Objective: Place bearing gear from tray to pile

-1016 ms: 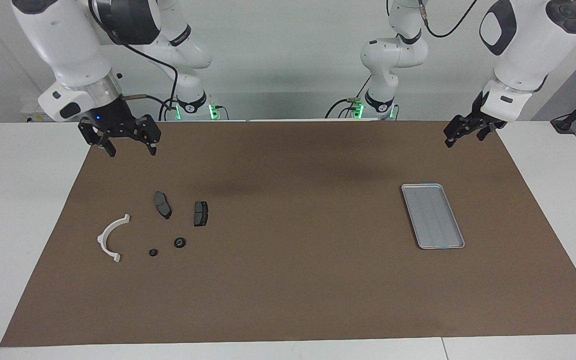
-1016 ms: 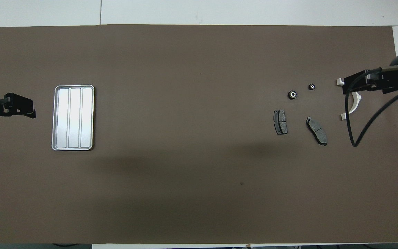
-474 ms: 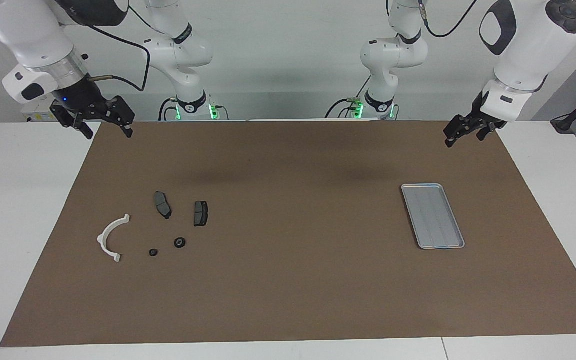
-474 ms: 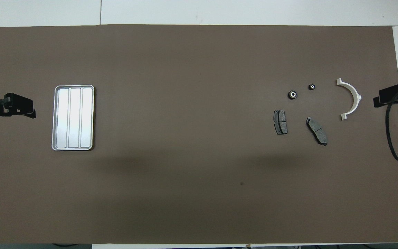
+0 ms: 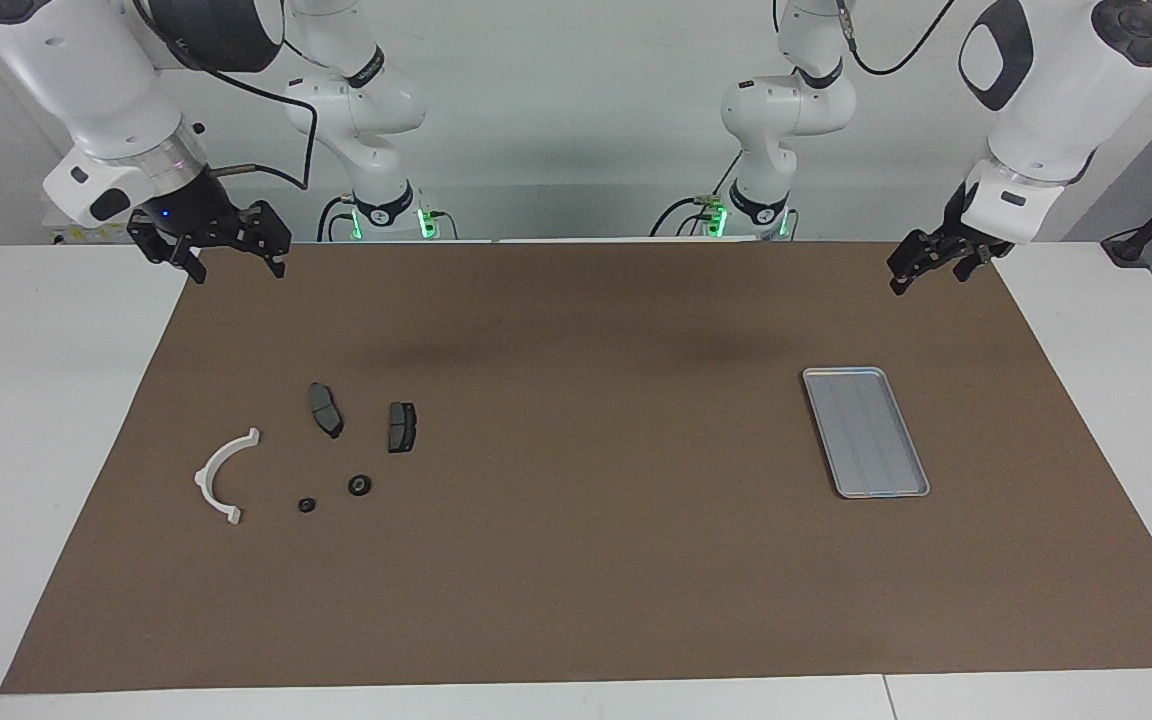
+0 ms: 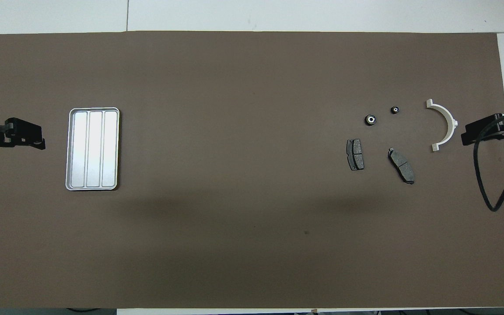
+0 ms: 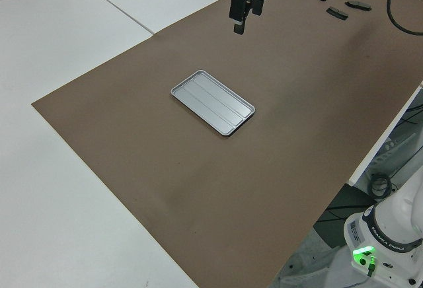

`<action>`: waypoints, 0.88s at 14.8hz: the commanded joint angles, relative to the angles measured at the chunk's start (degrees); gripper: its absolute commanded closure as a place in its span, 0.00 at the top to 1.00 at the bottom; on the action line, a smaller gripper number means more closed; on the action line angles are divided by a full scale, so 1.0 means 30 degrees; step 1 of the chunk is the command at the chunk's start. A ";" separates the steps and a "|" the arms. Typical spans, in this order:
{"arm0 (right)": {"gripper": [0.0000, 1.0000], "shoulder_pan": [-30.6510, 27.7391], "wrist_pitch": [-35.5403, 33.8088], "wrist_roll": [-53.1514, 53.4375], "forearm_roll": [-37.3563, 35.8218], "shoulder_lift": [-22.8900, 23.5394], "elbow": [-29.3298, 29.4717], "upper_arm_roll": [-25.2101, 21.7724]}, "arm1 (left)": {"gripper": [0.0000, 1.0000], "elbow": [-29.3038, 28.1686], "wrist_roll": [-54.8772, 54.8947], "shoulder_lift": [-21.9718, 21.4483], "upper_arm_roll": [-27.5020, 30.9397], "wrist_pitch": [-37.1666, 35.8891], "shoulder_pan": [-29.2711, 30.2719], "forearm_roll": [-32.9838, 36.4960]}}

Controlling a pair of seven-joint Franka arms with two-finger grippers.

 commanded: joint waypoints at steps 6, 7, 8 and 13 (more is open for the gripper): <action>1.00 -0.0091 -0.0536 -0.0440 -0.0008 -0.0190 -0.0026 0.0144 | 1.00 -0.0583 0.0186 -0.0610 0.0043 0.0027 -0.0010 -0.0195; 1.00 -0.0091 -0.0566 -0.0382 -0.0066 -0.0190 -0.0026 0.0144 | 1.00 -0.0583 0.0186 -0.0610 0.0043 0.0027 -0.0010 -0.0195; 1.00 -0.0062 -0.0479 -0.0352 -0.0299 -0.0190 0.0003 0.0173 | 1.00 -0.0583 0.0186 -0.0610 0.0043 0.0027 -0.0010 -0.0195; 1.00 -0.0062 0.0342 0.0293 -0.0330 -0.0102 0.0179 0.0202 | 1.00 -0.0583 0.0186 -0.0610 0.0043 0.0027 -0.0010 -0.0195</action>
